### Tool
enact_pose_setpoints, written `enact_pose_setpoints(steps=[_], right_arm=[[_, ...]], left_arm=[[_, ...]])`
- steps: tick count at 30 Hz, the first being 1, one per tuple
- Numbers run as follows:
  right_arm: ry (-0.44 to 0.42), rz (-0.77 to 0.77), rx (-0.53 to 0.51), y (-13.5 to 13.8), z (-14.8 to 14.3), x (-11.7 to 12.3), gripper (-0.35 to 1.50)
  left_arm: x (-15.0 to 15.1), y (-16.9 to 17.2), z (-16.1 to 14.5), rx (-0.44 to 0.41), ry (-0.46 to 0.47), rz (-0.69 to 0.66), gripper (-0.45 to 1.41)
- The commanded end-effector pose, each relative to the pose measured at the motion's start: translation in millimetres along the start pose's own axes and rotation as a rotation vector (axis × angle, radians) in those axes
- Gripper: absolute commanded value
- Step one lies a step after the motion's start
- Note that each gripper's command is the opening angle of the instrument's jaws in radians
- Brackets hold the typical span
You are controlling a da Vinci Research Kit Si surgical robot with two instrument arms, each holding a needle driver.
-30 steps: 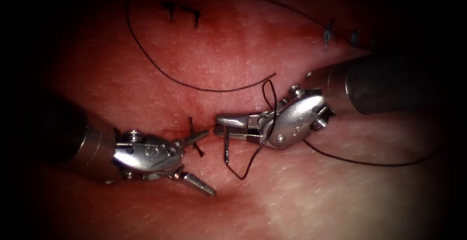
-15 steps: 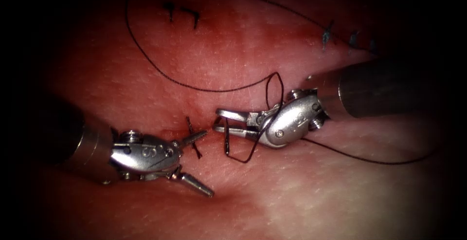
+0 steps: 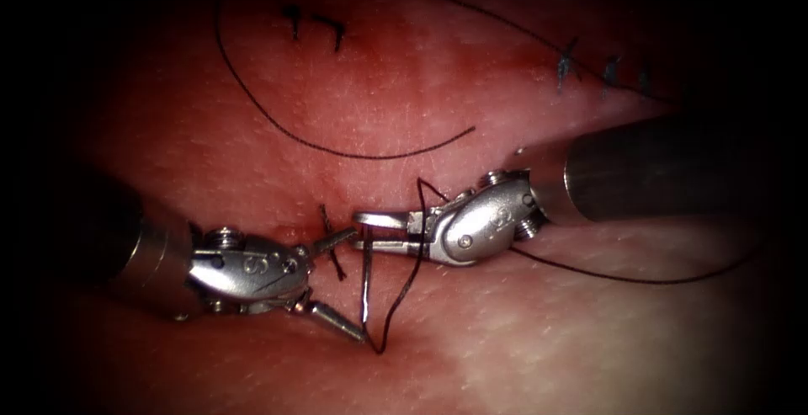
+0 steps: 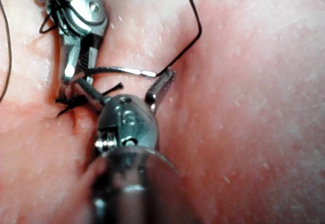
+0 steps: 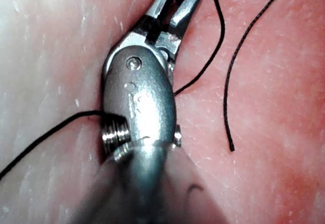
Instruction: Wound Closure
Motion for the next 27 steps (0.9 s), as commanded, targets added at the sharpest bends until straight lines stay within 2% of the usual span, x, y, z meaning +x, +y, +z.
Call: enact_pose_setpoints(steps=[1, 14, 27], right_arm=[[-0.003, 0.022, -0.004, -0.4, 0.9, -0.6, -0.35], [-0.060, 0.283, -0.032, -0.6, -0.3, -2.3, -0.35], [-0.104, 0.560, 0.004, -3.8, -1.7, -4.6, -0.35]], left_arm=[[0.8, -0.6, 0.7, 0.003, 0.001, -0.002, 0.93], [0.8, -0.6, 0.7, 0.003, 0.001, -0.002, 0.93], [0.8, -0.7, 0.4, 0.008, 0.001, -0.002, 0.93]])
